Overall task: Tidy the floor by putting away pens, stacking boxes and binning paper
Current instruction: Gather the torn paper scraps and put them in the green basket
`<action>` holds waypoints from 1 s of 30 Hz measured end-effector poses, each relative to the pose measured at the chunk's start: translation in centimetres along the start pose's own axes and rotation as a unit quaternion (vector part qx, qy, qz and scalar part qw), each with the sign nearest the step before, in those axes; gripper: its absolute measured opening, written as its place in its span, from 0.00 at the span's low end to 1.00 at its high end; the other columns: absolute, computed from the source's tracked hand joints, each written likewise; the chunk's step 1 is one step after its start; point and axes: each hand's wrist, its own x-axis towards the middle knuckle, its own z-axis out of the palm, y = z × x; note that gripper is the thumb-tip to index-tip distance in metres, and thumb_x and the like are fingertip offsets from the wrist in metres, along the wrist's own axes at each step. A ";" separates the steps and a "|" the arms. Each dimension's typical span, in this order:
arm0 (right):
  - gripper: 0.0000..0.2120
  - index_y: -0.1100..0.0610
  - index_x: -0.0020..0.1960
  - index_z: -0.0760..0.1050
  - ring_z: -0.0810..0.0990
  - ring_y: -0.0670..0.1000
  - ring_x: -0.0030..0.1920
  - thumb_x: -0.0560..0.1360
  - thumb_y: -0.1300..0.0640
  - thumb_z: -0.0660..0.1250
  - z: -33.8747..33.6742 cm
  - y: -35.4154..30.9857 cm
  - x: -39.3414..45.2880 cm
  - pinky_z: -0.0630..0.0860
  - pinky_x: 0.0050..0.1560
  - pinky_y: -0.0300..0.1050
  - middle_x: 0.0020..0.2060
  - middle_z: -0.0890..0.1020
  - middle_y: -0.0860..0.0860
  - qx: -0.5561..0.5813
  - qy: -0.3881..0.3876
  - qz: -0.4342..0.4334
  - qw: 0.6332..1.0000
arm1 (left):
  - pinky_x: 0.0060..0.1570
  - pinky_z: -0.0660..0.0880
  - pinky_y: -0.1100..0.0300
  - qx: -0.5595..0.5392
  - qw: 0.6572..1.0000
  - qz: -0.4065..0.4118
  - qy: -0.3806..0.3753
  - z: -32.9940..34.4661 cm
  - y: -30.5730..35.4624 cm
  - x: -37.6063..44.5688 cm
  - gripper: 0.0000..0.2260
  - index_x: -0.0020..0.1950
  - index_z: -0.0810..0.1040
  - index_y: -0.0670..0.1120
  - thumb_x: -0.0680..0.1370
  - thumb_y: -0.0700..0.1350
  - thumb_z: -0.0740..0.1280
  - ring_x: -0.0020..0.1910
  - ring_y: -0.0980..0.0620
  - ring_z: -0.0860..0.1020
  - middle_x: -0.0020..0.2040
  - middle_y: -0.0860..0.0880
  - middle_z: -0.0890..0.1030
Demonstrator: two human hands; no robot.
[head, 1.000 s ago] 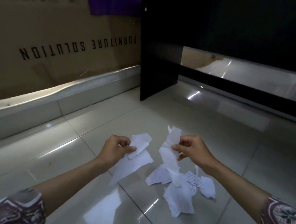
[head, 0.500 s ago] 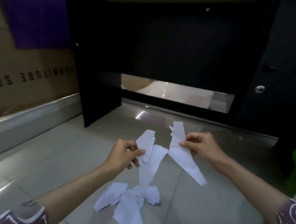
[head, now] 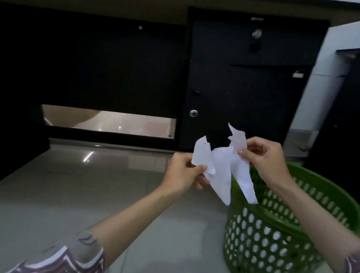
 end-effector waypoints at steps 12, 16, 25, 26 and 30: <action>0.03 0.61 0.39 0.76 0.76 0.52 0.39 0.71 0.64 0.69 -7.6 7.4 -3.0 0.67 0.39 0.40 0.34 0.78 0.53 -0.220 0.152 0.144 0.953 | 0.33 0.80 0.59 0.075 0.995 0.002 -0.071 12.1 0.3 4.5 0.08 0.53 0.77 0.38 0.75 0.38 0.67 0.35 0.49 0.81 0.40 0.44 0.81; 0.08 0.61 0.49 0.77 0.79 0.52 0.43 0.70 0.64 0.72 -7.9 8.2 -3.3 0.73 0.44 0.43 0.37 0.79 0.53 -0.199 0.135 0.195 0.951 | 0.33 0.79 0.62 0.096 0.993 0.006 -0.070 12.1 -0.1 4.8 0.14 0.57 0.75 0.39 0.74 0.39 0.70 0.45 0.49 0.79 0.48 0.46 0.78; 0.06 0.61 0.48 0.78 0.77 0.46 0.40 0.71 0.63 0.70 -3.5 5.2 -1.8 0.72 0.40 0.32 0.39 0.79 0.52 -0.110 0.114 0.114 0.981 | 0.46 0.77 0.51 0.133 0.991 0.017 -0.004 6.8 -1.9 5.2 0.08 0.48 0.76 0.44 0.71 0.40 0.72 0.48 0.49 0.76 0.41 0.51 0.74; 0.04 0.60 0.46 0.78 0.76 0.45 0.38 0.71 0.63 0.70 -2.8 4.6 -1.6 0.71 0.38 0.29 0.38 0.79 0.51 -0.100 0.107 0.096 0.985 | 0.46 0.77 0.51 0.137 0.990 0.014 0.002 6.0 -2.1 5.3 0.08 0.47 0.75 0.45 0.71 0.40 0.72 0.47 0.49 0.76 0.40 0.52 0.74; 0.03 0.58 0.43 0.79 0.77 0.46 0.39 0.70 0.62 0.71 1.5 2.6 -1.1 0.72 0.40 0.33 0.38 0.80 0.51 -0.060 0.058 0.050 0.995 | 0.45 0.75 0.54 0.163 0.986 -0.001 0.028 1.7 -2.8 5.1 0.08 0.46 0.75 0.45 0.71 0.41 0.73 0.45 0.50 0.75 0.42 0.49 0.76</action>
